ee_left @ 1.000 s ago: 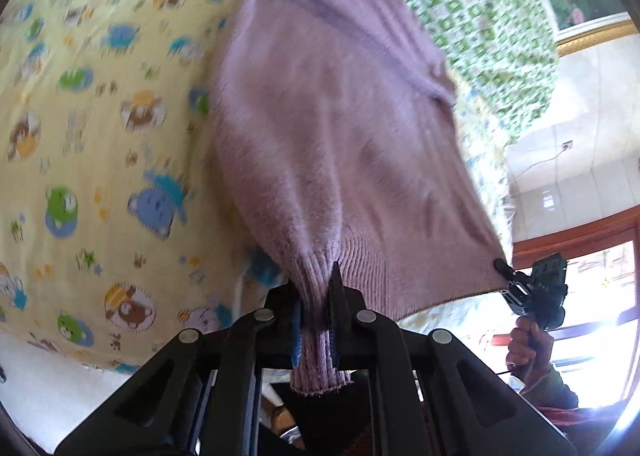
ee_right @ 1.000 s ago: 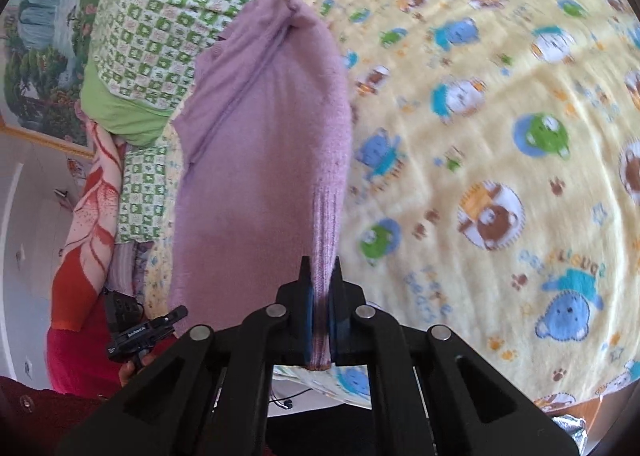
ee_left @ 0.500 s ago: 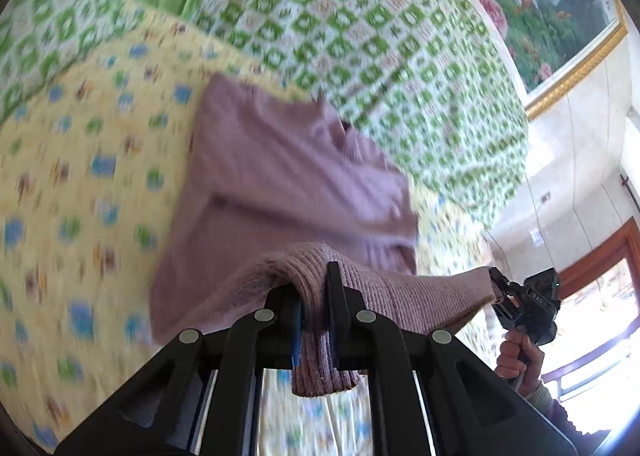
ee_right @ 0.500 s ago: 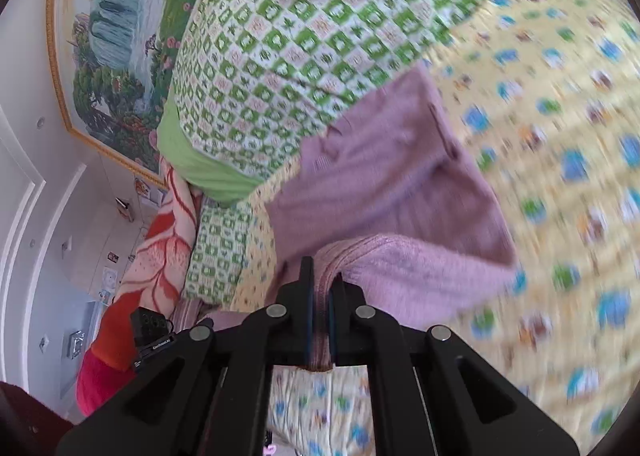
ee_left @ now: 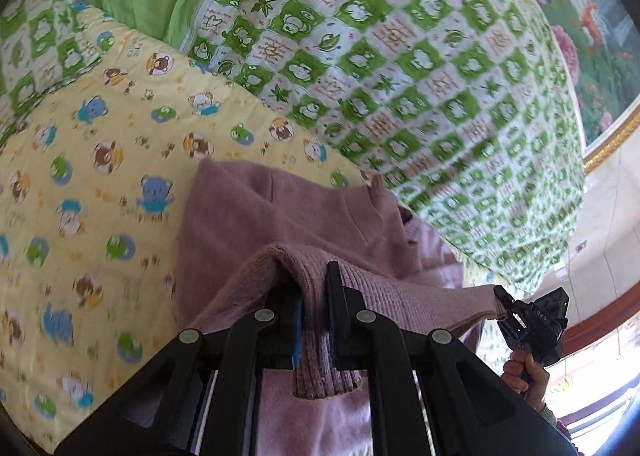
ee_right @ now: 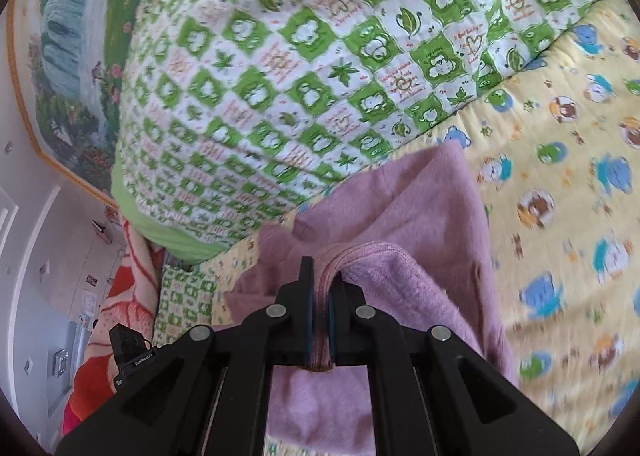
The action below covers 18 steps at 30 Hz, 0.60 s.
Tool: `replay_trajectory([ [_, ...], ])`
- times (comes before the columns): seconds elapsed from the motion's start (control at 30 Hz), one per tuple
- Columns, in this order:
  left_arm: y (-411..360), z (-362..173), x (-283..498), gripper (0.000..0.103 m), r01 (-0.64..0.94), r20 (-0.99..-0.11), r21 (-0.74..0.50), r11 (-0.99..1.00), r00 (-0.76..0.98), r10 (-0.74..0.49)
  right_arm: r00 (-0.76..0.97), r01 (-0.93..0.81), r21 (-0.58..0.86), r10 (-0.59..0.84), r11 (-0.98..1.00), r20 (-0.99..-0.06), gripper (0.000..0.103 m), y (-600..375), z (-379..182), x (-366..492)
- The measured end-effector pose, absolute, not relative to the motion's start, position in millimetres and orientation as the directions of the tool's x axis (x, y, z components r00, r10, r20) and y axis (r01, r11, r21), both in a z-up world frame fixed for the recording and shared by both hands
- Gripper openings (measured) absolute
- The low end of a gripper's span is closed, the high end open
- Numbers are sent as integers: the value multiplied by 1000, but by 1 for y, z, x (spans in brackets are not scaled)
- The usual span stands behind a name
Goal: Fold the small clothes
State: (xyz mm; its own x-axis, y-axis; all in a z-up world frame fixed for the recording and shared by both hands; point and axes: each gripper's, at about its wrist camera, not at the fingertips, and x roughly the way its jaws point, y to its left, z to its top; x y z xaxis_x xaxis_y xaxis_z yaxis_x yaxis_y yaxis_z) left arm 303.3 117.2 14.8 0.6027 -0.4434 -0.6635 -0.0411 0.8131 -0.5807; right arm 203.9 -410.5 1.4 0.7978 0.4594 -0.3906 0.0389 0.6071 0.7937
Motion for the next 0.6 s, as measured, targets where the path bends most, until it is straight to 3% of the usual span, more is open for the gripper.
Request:
replay_trajectory([
  [0.33, 117, -40, 383, 8, -110, -720, -545, 831, 569, -397, 753, 103, 765, 453, 636, -478, 6, -425, -42, 276],
  [0.6, 117, -34, 384, 14, -83, -711, -534, 841, 582, -394, 730, 145, 794, 478, 590, -489, 9, -436, -53, 285],
])
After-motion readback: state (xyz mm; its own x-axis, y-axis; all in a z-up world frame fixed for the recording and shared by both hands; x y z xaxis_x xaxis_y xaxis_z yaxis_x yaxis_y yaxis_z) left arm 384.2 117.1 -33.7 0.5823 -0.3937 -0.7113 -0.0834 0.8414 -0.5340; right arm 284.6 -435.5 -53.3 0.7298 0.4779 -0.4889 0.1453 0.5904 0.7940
